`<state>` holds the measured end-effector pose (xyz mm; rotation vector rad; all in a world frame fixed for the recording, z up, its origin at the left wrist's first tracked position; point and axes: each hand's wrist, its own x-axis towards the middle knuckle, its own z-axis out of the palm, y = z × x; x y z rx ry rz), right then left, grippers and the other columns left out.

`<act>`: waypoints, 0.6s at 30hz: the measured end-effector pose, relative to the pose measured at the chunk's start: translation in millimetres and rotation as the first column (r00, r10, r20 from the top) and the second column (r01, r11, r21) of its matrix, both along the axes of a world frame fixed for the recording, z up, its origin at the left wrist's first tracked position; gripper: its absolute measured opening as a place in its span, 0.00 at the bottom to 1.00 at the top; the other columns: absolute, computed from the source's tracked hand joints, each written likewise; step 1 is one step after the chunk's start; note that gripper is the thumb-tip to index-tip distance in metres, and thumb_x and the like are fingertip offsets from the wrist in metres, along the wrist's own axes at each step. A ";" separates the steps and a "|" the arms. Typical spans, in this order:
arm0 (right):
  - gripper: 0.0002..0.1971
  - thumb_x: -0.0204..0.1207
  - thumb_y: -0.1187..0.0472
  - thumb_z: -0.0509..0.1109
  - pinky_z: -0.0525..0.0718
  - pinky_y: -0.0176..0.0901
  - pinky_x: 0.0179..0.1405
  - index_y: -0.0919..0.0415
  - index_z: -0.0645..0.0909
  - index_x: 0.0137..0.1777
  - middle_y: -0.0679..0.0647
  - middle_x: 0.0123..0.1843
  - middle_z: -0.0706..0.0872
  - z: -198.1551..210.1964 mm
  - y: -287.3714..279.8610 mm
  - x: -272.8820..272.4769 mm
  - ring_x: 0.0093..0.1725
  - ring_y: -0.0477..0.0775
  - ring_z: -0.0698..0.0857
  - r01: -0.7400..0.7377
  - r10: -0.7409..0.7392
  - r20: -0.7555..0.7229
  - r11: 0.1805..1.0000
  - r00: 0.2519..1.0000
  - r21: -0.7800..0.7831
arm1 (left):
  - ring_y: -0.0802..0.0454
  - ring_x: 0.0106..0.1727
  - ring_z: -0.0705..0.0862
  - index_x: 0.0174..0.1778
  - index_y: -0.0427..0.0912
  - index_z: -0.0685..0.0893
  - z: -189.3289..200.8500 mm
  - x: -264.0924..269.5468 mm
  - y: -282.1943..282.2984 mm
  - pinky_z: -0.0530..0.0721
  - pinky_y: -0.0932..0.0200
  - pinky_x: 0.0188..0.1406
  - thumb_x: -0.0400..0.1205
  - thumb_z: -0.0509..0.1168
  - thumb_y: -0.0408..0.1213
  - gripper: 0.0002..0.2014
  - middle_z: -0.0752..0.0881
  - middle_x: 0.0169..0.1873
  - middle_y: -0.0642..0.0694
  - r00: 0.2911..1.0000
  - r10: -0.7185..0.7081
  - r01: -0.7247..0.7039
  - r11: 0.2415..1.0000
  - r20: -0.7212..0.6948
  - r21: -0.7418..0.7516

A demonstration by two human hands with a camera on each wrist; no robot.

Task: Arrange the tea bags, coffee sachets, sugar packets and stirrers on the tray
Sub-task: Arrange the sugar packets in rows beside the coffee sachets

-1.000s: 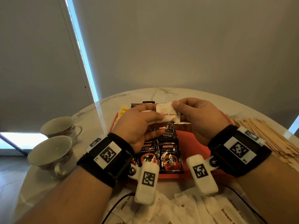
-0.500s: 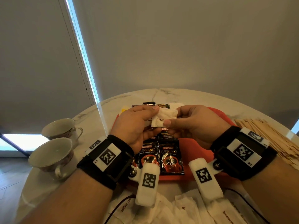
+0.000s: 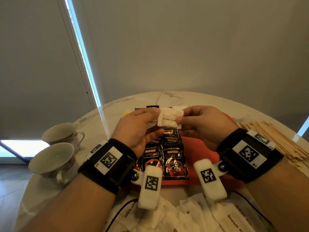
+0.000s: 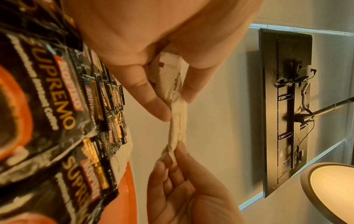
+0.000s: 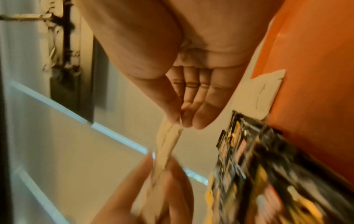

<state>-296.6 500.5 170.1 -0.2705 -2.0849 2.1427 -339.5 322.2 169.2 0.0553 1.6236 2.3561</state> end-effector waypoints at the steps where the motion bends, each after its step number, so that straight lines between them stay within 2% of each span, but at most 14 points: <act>1: 0.04 0.76 0.73 0.76 0.92 0.52 0.44 0.68 0.84 0.48 0.63 0.41 0.93 0.4 6.3 -3.8 0.38 0.57 0.91 0.041 -0.041 0.012 0.999 0.999 -0.032 | 0.47 0.37 0.94 0.56 0.35 0.89 0.1 -1.7 -1.0 0.90 0.59 0.28 0.84 0.74 0.32 0.07 0.94 0.46 0.34 1.000 0.017 -0.017 1.000 0.016 0.012; 3: 0.07 0.77 0.75 0.74 0.91 0.51 0.42 0.65 0.82 0.45 0.58 0.34 0.91 0.2 20.9 -11.8 0.30 0.52 0.88 0.151 -0.147 0.059 0.986 0.987 -0.071 | 0.48 0.36 0.93 0.60 0.34 0.87 1.2 -4.1 -3.4 0.91 0.60 0.30 0.85 0.70 0.28 0.09 0.90 0.49 0.32 0.998 0.050 -0.052 0.997 0.048 0.053; 4: 0.08 0.77 0.76 0.74 0.90 0.50 0.40 0.64 0.81 0.44 0.59 0.34 0.90 -2.0 29.0 -16.1 0.29 0.52 0.87 0.197 -0.190 0.098 0.978 0.977 -0.062 | 0.48 0.37 0.93 0.62 0.33 0.86 1.9 -4.6 -4.4 0.91 0.59 0.31 0.85 0.67 0.25 0.10 0.89 0.49 0.32 0.996 0.060 -0.065 0.995 0.062 0.076; 6: 0.07 0.78 0.77 0.73 0.91 0.50 0.40 0.66 0.82 0.46 0.63 0.40 0.90 -8.0 42.4 -22.0 0.34 0.55 0.88 0.235 -0.235 0.201 0.972 0.951 0.026 | 0.46 0.38 0.92 0.63 0.33 0.84 3.3 -4.6 -5.1 0.93 0.58 0.33 0.85 0.62 0.21 0.13 0.87 0.50 0.32 0.995 0.059 -0.067 0.992 0.076 0.105; 8: 0.04 0.77 0.76 0.73 0.92 0.51 0.43 0.69 0.85 0.48 0.65 0.46 0.92 -14.1 51.2 -24.7 0.39 0.58 0.88 0.219 -0.249 0.299 0.967 0.921 0.131 | 0.46 0.39 0.92 0.63 0.34 0.84 4.2 -3.8 -4.7 0.92 0.58 0.33 0.85 0.58 0.19 0.15 0.87 0.50 0.31 0.996 0.046 -0.053 0.993 0.071 0.104; 9: 0.04 0.78 0.76 0.73 0.91 0.49 0.38 0.69 0.85 0.49 0.65 0.47 0.91 -16.7 54.0 -25.5 0.39 0.57 0.87 0.211 -0.257 0.330 0.963 0.908 0.170 | 0.46 0.38 0.93 0.63 0.34 0.83 4.5 -3.9 -4.4 0.92 0.58 0.32 0.85 0.57 0.18 0.16 0.87 0.49 0.31 0.997 0.039 -0.046 0.994 0.065 0.099; 11: 0.05 0.78 0.76 0.73 0.87 0.45 0.32 0.71 0.86 0.52 0.64 0.45 0.89 -19.8 57.1 -27.1 0.36 0.55 0.85 0.214 -0.281 0.362 0.953 0.889 0.215 | 0.45 0.39 0.93 0.64 0.35 0.83 4.6 -4.2 -4.4 0.91 0.58 0.33 0.86 0.56 0.18 0.16 0.88 0.50 0.31 0.998 0.029 -0.035 0.995 0.058 0.089; 18: 0.08 0.77 0.74 0.75 0.83 0.43 0.35 0.75 0.85 0.55 0.61 0.37 0.84 -19.5 54.2 -30.2 0.32 0.53 0.82 0.157 -0.296 0.421 0.930 0.857 0.332 | 0.44 0.41 0.93 0.61 0.36 0.84 6.1 -4.3 -7.9 0.92 0.58 0.33 0.86 0.57 0.18 0.15 0.88 0.53 0.31 0.999 0.015 -0.018 0.997 0.046 0.072</act>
